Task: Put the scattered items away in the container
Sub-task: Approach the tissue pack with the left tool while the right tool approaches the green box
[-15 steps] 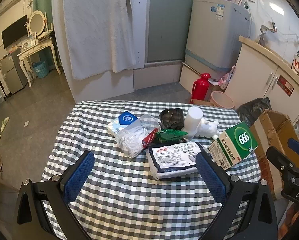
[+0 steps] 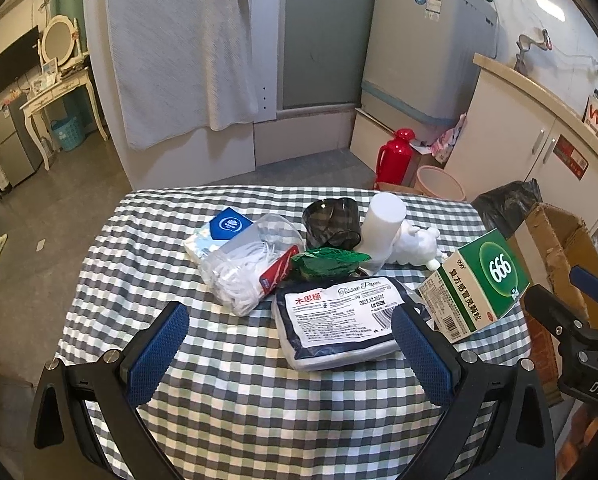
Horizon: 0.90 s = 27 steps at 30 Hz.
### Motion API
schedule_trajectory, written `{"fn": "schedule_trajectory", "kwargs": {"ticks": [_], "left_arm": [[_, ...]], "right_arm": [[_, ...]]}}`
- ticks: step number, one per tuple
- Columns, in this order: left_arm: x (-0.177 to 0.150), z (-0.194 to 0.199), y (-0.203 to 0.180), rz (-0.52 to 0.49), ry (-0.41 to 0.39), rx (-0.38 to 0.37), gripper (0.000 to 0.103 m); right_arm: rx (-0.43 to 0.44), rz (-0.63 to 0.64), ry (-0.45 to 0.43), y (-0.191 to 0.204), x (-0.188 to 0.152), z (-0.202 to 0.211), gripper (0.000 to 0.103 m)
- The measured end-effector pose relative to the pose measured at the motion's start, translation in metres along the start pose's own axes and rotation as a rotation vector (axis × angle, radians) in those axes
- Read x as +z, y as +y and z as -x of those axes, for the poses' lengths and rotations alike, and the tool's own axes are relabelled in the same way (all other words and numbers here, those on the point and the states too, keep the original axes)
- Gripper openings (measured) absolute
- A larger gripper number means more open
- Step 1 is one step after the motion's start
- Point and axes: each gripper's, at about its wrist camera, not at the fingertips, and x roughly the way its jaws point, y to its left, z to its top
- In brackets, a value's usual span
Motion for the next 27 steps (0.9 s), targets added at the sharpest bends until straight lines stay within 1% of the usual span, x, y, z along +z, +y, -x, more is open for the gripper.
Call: {"fn": "schedule_trajectory", "kwargs": {"ticks": [12,27], "left_arm": [[-0.001,-0.026,-0.016,-0.017,0.037,-0.017,0.103],[-0.007,-0.057,-0.031,-0.029,0.091,-0.051,0.103]], "right_arm": [[0.002,-0.005,0.033,-0.009,-0.001,-0.022,0.103],[0.024,-0.01,0.067,-0.02,-0.004,-0.049,0.103]]}}
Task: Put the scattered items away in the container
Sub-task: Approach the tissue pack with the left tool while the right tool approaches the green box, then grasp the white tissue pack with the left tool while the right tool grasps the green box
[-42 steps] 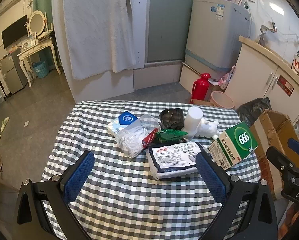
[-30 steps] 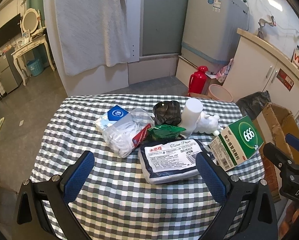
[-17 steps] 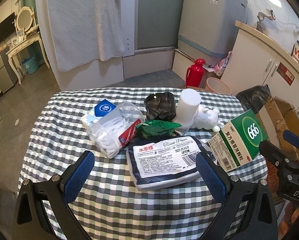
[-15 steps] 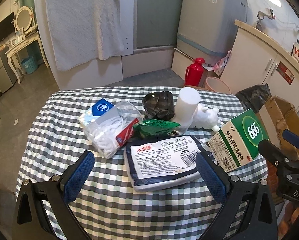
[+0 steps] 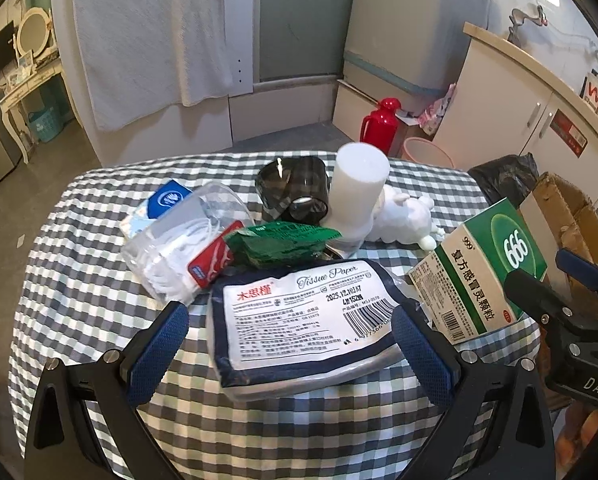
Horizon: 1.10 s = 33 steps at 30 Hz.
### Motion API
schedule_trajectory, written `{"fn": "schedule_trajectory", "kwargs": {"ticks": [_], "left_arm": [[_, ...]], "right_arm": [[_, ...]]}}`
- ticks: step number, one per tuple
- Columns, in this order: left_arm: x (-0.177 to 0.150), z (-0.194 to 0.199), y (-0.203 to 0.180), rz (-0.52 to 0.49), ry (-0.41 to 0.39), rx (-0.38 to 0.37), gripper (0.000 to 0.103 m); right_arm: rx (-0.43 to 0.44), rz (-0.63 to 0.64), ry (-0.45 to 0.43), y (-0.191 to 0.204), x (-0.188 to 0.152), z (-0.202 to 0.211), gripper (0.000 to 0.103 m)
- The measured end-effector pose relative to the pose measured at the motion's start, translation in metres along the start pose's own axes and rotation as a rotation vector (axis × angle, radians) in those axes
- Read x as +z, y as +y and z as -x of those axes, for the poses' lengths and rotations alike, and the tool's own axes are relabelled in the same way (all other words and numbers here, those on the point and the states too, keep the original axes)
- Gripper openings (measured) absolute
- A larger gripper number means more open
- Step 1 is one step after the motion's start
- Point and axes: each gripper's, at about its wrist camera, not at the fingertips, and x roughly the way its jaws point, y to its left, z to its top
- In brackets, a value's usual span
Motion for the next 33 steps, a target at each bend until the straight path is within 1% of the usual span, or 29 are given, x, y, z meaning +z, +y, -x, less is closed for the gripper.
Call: {"fn": "schedule_trajectory", "kwargs": {"ticks": [8,13,19,23,28,31,33], "left_arm": [[-0.002,-0.015,-0.007,-0.004,0.021,-0.009,0.103],[-0.003,-0.028,-0.006,0.008,0.041,-0.01,0.103],[-0.008,-0.045,0.0,0.035,0.085,-0.061,0.103],[-0.009,-0.053,0.004,0.061,0.097,-0.099,0.103],[-0.011,-0.054,-0.001,0.053,0.083,-0.11,0.103],[-0.012,-0.054,-0.004,0.05,0.075,-0.115,0.103],[-0.013,-0.053,-0.007,0.045,0.069,-0.122,0.099]], "right_arm": [[0.045,-0.019,0.0,-0.004,0.0,-0.006,0.103],[0.079,-0.006,0.003,0.0,-0.001,-0.009,0.103],[0.121,-0.005,0.006,0.0,-0.002,-0.01,0.103],[0.134,0.001,0.015,0.0,-0.003,-0.013,0.103],[0.12,0.009,0.06,0.002,-0.007,-0.027,0.103],[0.127,-0.006,0.065,0.001,-0.008,-0.03,0.103],[0.123,-0.009,0.069,0.0,-0.008,-0.033,0.103]]}}
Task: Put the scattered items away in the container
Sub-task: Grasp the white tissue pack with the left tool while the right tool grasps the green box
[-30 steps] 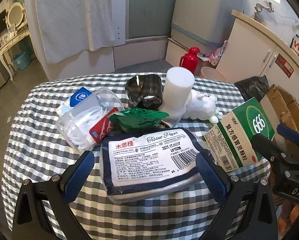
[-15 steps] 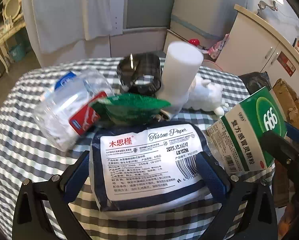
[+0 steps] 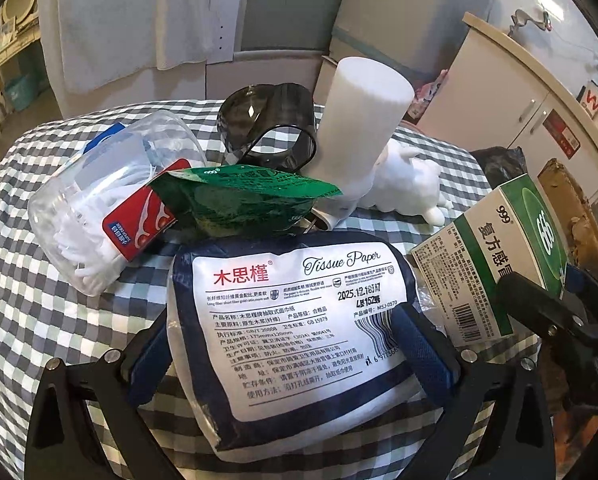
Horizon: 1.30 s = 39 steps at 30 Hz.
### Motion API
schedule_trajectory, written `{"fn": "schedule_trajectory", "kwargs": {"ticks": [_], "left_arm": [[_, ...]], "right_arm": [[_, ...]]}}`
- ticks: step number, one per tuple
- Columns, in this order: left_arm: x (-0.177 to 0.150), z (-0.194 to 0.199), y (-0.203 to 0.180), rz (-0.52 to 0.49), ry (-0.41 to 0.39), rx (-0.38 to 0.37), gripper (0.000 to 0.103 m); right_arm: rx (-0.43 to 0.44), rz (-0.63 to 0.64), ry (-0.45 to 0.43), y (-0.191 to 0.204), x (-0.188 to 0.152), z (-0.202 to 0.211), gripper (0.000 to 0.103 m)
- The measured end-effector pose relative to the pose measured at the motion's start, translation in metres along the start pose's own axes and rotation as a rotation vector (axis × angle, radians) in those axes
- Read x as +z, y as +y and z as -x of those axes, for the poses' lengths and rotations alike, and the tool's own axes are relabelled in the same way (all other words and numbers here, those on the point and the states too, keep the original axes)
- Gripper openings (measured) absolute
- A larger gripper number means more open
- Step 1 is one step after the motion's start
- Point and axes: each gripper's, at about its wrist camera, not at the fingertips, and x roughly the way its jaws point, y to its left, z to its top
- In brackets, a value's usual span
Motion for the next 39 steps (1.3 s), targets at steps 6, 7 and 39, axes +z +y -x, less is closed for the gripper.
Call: {"fn": "schedule_trajectory", "kwargs": {"ticks": [6,7,39], "left_arm": [[-0.002,0.007,-0.007,-0.009,-0.026,-0.008,0.08],[-0.001,0.008,-0.006,-0.005,-0.029,-0.01,0.078],[-0.004,0.087,0.006,0.012,-0.151,0.036,0.019]], "right_arm": [[-0.005,0.0,0.011,0.001,0.001,-0.005,0.103],[-0.009,0.002,0.015,0.002,0.0,-0.006,0.103],[-0.029,0.057,-0.131,0.024,-0.012,0.051,0.094]]}}
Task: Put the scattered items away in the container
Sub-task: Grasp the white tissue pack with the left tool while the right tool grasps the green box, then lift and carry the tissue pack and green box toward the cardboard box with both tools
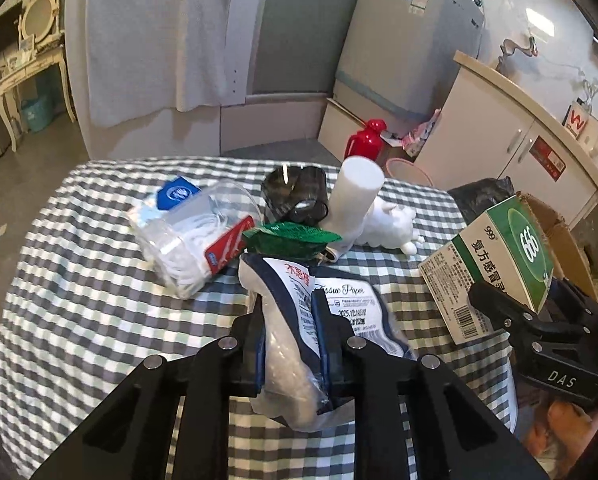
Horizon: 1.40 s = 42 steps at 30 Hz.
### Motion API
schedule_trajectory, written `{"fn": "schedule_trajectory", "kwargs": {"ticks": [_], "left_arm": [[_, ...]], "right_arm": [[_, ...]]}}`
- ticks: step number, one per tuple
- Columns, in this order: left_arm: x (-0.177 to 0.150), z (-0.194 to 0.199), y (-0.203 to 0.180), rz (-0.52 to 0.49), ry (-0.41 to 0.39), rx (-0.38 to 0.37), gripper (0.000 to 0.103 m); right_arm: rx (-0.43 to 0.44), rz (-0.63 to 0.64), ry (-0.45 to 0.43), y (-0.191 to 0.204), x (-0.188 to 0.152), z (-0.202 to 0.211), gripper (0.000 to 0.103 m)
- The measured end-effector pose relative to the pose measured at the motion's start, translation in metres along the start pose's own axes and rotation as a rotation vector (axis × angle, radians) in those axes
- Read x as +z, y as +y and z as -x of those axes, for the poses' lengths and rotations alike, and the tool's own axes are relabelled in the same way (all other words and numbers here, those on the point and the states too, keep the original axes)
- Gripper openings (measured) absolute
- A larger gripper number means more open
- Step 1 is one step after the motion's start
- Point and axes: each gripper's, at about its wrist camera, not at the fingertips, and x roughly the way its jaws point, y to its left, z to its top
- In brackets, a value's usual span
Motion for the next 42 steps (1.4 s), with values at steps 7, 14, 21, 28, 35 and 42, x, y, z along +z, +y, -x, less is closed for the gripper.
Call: {"fn": "schedule_trajectory", "kwargs": {"ticks": [7,14,21,28,35,42], "left_arm": [[-0.002,0.034,0.002,0.001,-0.059,0.01,0.018],[-0.002,0.074,0.003,0.003,-0.135,0.032,0.018],[-0.005,0.109,0.004,0.001,-0.198,0.048,0.018],[-0.006,0.141,0.001,-0.007,-0.253,0.06,0.018],[-0.008,0.172,-0.001,-0.013,-0.307,0.076,0.019],[-0.011,0.196,0.003,-0.007,-0.347,0.092,0.019]], "right_arm": [[0.005,0.008,-0.044,0.013,-0.001,0.029,0.095],[0.006,0.018,-0.105,0.026,-0.001,0.067,0.095],[0.001,0.025,-0.154,0.036,-0.002,0.099,0.095],[-0.003,0.037,-0.203,0.047,-0.003,0.13,0.095],[0.001,0.049,-0.256,0.055,-0.002,0.16,0.095],[0.008,0.057,-0.287,0.063,-0.009,0.18,0.095]]}}
